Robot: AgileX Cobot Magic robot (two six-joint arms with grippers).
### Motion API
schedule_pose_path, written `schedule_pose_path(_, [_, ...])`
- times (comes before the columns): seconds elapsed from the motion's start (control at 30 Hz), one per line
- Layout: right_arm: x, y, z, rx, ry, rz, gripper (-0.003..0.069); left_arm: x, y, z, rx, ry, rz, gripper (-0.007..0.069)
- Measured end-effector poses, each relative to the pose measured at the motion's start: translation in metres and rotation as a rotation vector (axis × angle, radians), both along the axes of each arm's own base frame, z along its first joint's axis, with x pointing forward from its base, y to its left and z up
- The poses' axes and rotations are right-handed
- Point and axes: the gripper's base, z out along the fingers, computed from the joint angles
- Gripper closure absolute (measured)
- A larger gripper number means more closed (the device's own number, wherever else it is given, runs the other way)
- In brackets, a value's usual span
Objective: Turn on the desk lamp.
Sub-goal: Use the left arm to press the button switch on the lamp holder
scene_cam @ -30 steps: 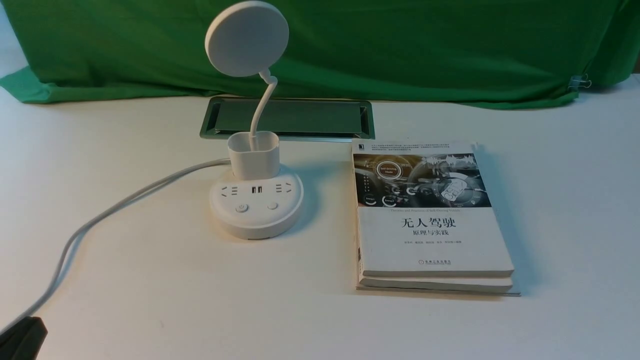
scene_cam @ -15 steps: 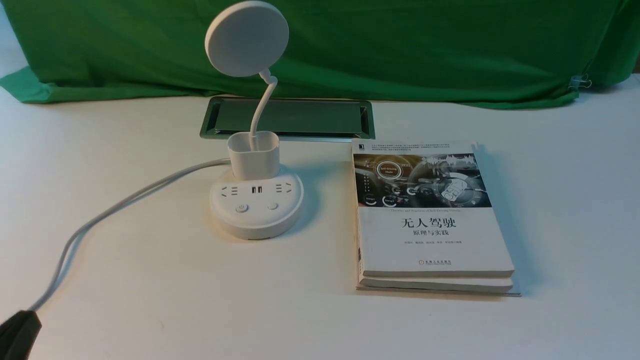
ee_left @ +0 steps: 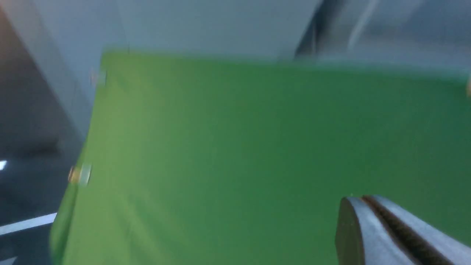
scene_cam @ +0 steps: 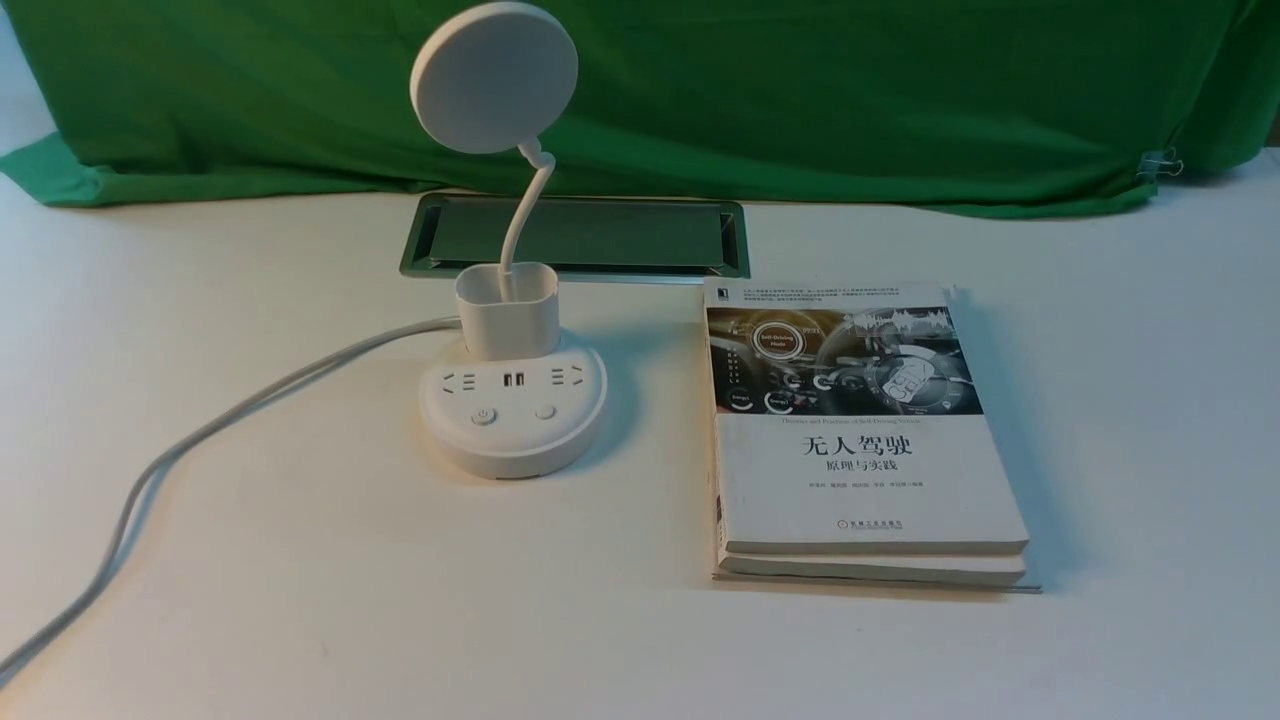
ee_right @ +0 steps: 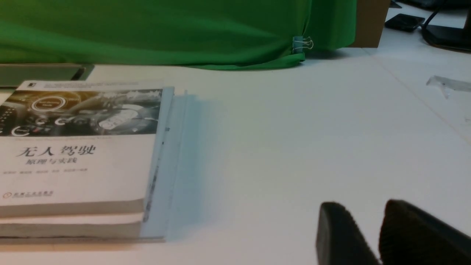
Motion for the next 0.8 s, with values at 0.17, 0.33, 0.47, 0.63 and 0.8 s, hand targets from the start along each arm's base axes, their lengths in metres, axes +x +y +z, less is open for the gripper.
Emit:
schedule_pose_path(0.17, [0.0,0.0,0.0,0.0,0.0,0.0,0.0419,-0.013,0.003,0.034,-0.094,-0.061,-0.101,0.0623])
schedule_pose_path(0.33, [0.0,0.0,0.0,0.0,0.001,0.0,0.0419,-0.025,0.003,0.099,-0.005,0.102,-0.041,0.0623])
schedule_pose_path(0.47, [0.0,0.0,0.0,0.0,0.0,0.0,0.0419,0.002,-0.001,0.115,0.113,0.365,0.043,0.0623])
schedule_pose_path(0.63, [0.0,0.0,0.0,0.0,0.0,0.0,0.0419,0.084,-0.014,0.071,0.081,0.924,-0.044,0.0623])
schedule_pose_path(0.8, [0.0,0.0,0.0,0.0,0.0,0.0,0.0419,0.141,-0.034,0.021,-0.027,1.409,-0.186,0.0623])
